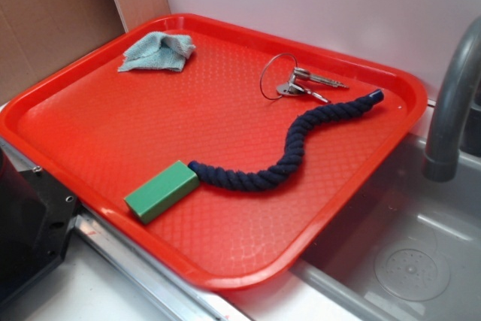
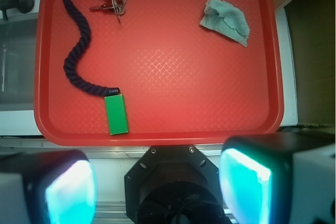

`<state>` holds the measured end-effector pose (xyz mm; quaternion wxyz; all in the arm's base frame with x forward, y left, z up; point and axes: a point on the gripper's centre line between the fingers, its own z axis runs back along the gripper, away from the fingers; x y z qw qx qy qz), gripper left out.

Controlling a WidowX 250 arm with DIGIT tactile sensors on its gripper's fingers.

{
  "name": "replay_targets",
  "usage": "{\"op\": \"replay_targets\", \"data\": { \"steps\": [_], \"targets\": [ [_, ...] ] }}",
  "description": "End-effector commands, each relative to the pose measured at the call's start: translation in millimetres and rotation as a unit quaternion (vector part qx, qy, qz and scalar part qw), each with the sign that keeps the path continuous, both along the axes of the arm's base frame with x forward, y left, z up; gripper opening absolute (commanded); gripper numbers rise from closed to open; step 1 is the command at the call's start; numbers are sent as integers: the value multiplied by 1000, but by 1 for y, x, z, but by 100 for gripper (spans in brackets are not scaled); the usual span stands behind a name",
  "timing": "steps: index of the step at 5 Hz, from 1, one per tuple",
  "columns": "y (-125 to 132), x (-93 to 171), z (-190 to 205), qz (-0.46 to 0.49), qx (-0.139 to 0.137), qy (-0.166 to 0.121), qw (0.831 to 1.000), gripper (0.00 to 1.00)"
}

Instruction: Grab the silver keys.

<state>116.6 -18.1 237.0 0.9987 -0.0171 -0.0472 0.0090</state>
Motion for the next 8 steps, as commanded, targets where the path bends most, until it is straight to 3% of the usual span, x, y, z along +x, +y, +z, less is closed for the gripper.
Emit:
{"op": "replay_targets", "data": {
  "steps": [1,2,4,6,8],
  "targets": [
    [0,0,0,0,0,0,1000,100],
    [-9,8,-7,75,2,-56,996,100],
    [-22,45,-33,127,16,-92,988,100],
    [-58,95,-72,58,30,-113,991,100],
    [-66,134,-115,25,36,-119,992,100]
  ]
}}
